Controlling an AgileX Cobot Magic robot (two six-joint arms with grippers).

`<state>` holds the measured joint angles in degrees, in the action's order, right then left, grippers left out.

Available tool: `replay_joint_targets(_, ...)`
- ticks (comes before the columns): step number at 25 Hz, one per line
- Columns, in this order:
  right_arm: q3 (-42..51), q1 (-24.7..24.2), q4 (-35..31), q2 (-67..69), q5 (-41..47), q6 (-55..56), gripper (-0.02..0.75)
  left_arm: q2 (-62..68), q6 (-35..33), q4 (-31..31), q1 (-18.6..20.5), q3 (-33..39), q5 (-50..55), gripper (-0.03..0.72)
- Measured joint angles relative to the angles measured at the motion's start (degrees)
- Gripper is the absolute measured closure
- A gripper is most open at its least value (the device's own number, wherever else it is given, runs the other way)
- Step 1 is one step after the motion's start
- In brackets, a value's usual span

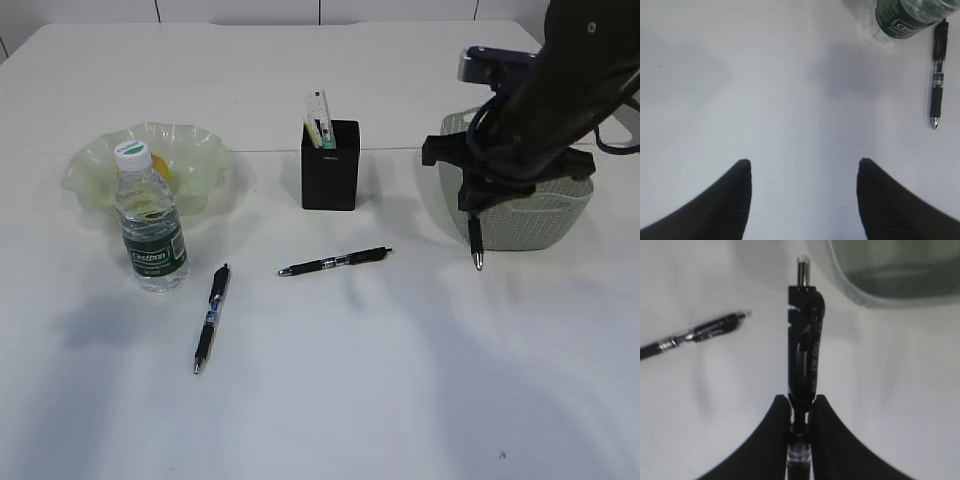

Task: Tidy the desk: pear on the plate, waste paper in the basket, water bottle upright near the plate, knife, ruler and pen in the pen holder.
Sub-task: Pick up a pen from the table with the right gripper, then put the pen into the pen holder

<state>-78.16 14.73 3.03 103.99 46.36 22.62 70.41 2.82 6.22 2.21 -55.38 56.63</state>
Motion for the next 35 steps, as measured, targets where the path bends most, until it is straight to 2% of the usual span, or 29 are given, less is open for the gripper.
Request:
replay_joint_targets(18,0.00,0.00,0.61,0.26,-45.64,-16.92,0.668,0.00,0.00,0.00,0.00,0.00,-0.25,0.222)
replay_joint_targets(22,0.00,0.00,3.69,3.25,-54.26,-17.43,0.668,0.00,0.00,0.00,0.00,0.00,-1.13,0.222)
replay_joint_targets(29,-3.93,0.00,12.15,10.59,-63.87,-14.31,0.668,0.00,0.00,0.00,0.00,0.00,-2.56,0.222)
replay_joint_targets(35,-11.09,0.00,18.50,17.91,-67.13,-8.27,0.668,0.00,0.00,0.00,0.00,0.00,-2.93,0.222)
